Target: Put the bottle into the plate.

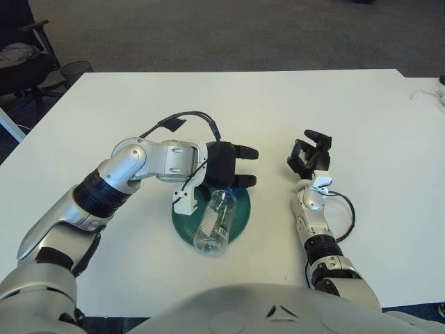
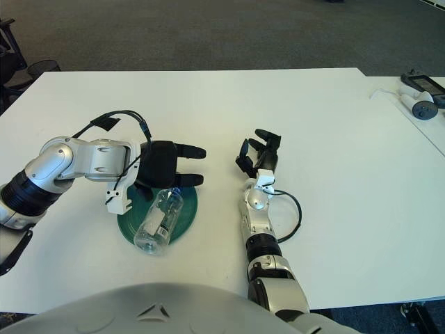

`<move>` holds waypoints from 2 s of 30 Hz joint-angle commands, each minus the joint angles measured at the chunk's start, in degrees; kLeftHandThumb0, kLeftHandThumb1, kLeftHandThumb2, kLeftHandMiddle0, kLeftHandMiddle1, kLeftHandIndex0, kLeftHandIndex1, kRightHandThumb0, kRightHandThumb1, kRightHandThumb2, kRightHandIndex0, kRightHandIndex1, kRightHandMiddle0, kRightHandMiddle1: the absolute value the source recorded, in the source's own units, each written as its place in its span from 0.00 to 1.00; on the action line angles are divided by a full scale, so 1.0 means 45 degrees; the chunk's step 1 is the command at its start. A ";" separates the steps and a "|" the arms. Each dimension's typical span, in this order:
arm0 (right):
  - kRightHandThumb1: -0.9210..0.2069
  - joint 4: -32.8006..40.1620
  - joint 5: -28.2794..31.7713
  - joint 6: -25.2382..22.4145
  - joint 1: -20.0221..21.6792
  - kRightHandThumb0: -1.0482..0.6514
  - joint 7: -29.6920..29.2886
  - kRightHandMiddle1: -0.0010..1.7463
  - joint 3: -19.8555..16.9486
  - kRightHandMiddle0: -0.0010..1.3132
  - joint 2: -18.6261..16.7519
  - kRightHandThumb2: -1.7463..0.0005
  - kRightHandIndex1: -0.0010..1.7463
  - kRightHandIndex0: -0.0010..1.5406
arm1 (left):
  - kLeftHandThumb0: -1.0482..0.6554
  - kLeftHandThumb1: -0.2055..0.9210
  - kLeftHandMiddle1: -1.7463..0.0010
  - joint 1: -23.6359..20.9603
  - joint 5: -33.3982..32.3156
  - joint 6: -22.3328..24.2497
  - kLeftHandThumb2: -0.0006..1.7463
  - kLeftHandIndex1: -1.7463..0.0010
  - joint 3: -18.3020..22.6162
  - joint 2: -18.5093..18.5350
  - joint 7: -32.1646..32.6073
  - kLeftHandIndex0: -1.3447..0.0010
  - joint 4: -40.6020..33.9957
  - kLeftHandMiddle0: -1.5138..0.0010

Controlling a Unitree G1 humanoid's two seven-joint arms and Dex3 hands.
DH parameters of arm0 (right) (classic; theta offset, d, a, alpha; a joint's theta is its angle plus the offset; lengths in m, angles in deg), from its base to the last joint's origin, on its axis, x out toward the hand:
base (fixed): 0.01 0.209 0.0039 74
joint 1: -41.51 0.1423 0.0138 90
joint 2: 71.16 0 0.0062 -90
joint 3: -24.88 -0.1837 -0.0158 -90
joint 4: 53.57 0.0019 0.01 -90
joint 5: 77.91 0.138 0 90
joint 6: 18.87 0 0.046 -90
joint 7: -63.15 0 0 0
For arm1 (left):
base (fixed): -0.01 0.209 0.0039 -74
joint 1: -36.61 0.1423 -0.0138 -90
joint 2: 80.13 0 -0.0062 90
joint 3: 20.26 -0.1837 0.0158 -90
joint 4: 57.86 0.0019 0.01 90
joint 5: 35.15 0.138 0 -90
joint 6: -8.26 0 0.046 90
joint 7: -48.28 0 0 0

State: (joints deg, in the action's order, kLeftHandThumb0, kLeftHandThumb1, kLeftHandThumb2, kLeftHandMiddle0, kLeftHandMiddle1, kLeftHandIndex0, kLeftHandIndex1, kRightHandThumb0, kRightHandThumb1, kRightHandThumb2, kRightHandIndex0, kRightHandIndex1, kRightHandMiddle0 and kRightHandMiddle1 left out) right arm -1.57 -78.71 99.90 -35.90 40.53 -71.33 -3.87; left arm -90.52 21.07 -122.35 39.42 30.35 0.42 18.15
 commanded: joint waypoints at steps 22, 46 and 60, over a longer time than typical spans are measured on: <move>0.02 -0.0903 -0.0029 -0.1115 -0.1450 0.41 0.0544 0.99 0.0297 0.14 -0.0553 0.69 0.72 0.14 | 0.03 1.00 0.97 0.0764 -0.1659 0.3164 0.67 0.78 0.5644 0.1345 0.5290 1.00 0.2005 0.89; 0.00 -0.0168 -0.0092 -0.1857 -0.1902 0.41 0.0826 1.00 0.0605 0.15 -0.0564 0.71 0.71 0.13 | 0.21 1.00 0.93 0.2577 -0.7115 0.6306 0.60 0.54 0.8104 -0.2295 1.0272 1.00 0.6386 0.78; 0.00 -0.0033 -0.0065 -0.1859 -0.2044 0.41 0.0996 1.00 0.0655 0.15 -0.0475 0.71 0.70 0.13 | 0.22 1.00 0.92 0.2829 -0.7473 0.5260 0.59 0.52 0.6976 -0.3541 1.2227 1.00 1.3113 0.77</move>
State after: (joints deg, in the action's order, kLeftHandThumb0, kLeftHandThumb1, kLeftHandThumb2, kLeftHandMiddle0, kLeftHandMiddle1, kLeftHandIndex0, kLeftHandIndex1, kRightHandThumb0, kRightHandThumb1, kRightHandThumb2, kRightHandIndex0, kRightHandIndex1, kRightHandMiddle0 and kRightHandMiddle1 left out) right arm 2.58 -79.71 96.97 -38.47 44.66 -68.35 -3.89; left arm -78.12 -11.97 -97.79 72.24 16.60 53.30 70.80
